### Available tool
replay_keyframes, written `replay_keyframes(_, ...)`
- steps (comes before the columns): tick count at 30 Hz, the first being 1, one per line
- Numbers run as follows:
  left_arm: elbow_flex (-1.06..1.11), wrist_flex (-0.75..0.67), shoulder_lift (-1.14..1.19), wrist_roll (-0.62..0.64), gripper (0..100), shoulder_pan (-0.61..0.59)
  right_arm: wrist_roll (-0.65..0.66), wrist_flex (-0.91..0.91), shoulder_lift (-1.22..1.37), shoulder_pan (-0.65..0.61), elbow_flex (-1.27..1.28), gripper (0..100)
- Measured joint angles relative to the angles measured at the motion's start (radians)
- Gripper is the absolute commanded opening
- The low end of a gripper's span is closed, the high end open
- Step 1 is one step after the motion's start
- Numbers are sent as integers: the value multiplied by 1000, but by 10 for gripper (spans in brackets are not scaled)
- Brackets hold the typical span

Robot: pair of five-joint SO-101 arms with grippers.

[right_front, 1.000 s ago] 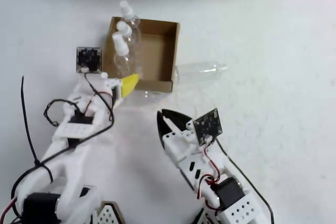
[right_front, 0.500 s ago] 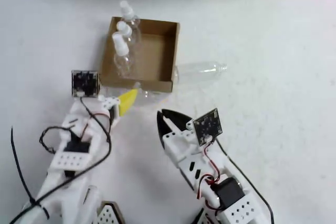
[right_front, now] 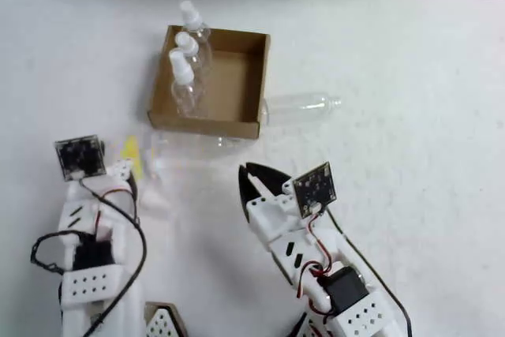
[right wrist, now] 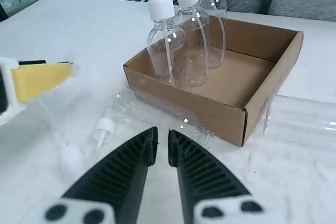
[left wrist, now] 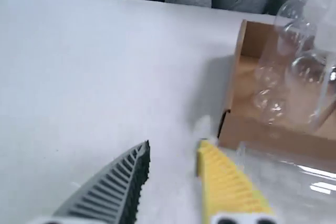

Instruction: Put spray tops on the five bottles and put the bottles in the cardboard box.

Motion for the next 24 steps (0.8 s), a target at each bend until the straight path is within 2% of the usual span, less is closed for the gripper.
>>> replay_keyframes(8,49,239,-247,2,46,-114,0,0,0,-2,0,15)
replay_keyframes(13,49,339,-318,2,46,-157,0,-23,0,-72,0,15)
replay_keyframes(19,49,359,-325,2,46,-158,0,-153,87,-91,2,15)
replay_keyframes(24,49,359,-325,2,47,-158,0,-219,345,-92,-89,15)
